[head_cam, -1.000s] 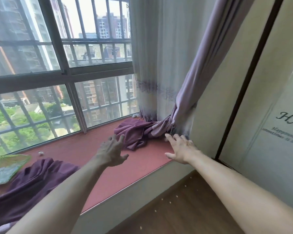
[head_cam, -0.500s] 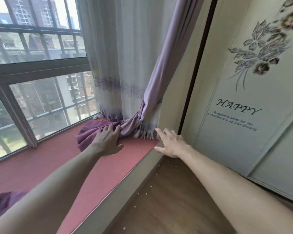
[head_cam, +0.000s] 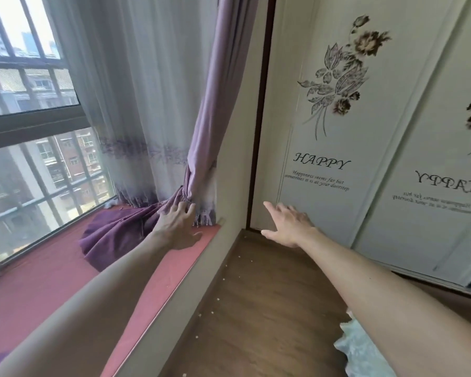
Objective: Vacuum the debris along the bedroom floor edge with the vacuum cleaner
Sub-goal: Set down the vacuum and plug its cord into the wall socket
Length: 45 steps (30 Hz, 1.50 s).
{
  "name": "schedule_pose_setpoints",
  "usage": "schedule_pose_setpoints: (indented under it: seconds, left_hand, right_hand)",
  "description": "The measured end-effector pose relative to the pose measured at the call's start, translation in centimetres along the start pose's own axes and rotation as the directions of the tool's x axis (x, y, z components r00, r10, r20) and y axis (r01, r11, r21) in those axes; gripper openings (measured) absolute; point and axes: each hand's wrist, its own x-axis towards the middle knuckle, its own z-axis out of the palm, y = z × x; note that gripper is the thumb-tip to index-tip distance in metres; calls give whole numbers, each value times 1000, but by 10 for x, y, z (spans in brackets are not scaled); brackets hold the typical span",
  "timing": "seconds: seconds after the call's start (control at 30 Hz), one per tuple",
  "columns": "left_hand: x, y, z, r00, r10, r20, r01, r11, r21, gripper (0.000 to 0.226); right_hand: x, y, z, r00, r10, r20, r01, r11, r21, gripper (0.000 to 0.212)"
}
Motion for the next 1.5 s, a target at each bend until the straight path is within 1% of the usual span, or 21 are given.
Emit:
schedule_pose_setpoints:
  seconds: [0.1,0.17,0.27,0.47,0.6,0.7,0.93,1.07,1.23,1.3,1.37,1.5]
  left_hand:
    - [0,21,-7,999,23,23,-23,1000,-13,86]
    - [-1,37,-10,999,36,38,-35,998,-45,89]
    - [-3,60,-11,997,60,41,-56,996,-73,74]
    - [-11,108,-4,991,109,80,-104,992,-66,73]
    - [-16,141,12,983,148,109,-144,989,-44,78]
    - [-19,162,32,972,182,146,-175,983,-58,83]
    - [-21,209,111,930,262,259,-246,965,-92,76]
    - [-21,238,183,875,323,361,-293,946,-138,74]
    - [-33,258,280,776,382,501,-338,924,-180,72]
    - [-41,257,319,735,391,554,-345,919,-190,72]
    - [-51,254,357,695,389,604,-347,918,-193,72]
    - [-75,247,435,603,390,696,-357,912,-202,72]
  right_hand:
    - [-15,16,-5,999,34,-22,-34,999,20,82]
    - [-25,28,-6,998,48,-28,-47,998,28,81]
    - [-38,47,-4,997,73,-28,-72,997,41,81]
    - [-73,86,15,993,122,-3,-121,989,80,80]
    - [-98,115,43,985,170,33,-172,979,107,78]
    - [-115,135,69,976,207,75,-215,967,138,76]
    - [-147,156,160,930,301,210,-341,921,188,72]
    - [-161,153,237,878,338,340,-421,883,208,72]
    - [-176,146,336,781,358,511,-530,813,241,74]
    - [-181,141,376,735,358,575,-586,762,275,75]
    - [-188,133,418,703,357,615,-621,729,287,76]
    - [-208,110,498,659,345,669,-638,726,255,79]
